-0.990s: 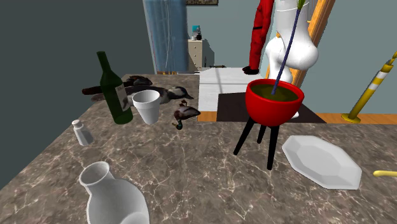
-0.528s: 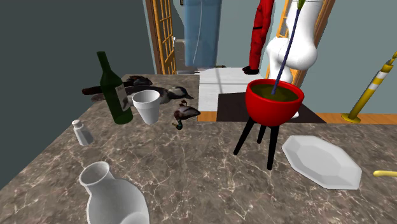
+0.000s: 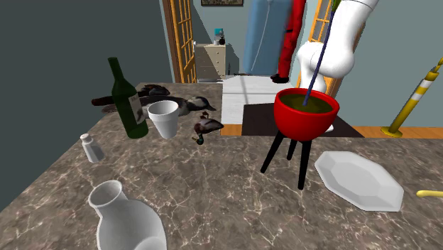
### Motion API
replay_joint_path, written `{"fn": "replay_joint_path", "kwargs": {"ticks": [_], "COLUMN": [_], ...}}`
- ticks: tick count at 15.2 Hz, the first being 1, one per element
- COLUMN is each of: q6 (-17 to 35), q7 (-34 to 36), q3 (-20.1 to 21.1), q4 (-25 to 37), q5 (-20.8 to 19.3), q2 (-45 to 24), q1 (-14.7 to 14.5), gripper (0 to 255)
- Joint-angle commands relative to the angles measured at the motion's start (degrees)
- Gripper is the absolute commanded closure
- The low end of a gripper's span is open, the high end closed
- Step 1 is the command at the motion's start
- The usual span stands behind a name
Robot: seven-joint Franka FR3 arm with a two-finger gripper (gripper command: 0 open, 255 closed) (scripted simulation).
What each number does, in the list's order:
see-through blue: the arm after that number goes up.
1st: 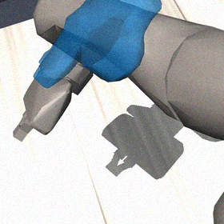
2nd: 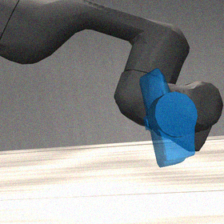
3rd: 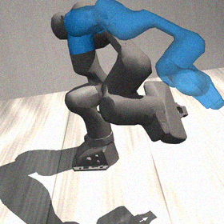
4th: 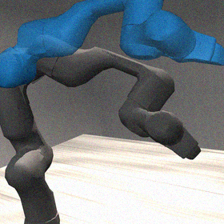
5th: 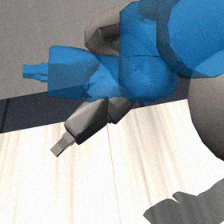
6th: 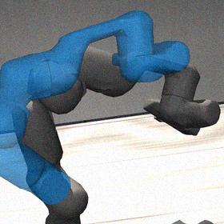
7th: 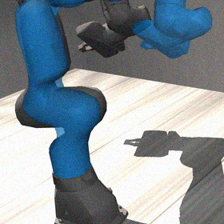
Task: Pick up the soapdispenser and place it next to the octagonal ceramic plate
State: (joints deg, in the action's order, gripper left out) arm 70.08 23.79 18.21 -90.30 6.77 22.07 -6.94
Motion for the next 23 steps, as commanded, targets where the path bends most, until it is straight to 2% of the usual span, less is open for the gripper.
{"fn": "replay_joint_path", "kwargs": {"ticks": [1, 7, 12, 23], "q6": [-0.73, -4.25, -7.95, -0.96], "q7": [0.4, 2.09, 4.15, 2.97], "q3": [-0.21, -0.65, -0.59, -0.12], "q4": [-2.9, -9.94, -13.28, -26.44], "q5": [1.12, 4.26, 6.62, 7.67], "q2": [3.78, 14.76, 22.13, 28.33], "q1": [-0.53, -2.51, -4.14, -5.12], "gripper": [255, 255, 255, 255]}}
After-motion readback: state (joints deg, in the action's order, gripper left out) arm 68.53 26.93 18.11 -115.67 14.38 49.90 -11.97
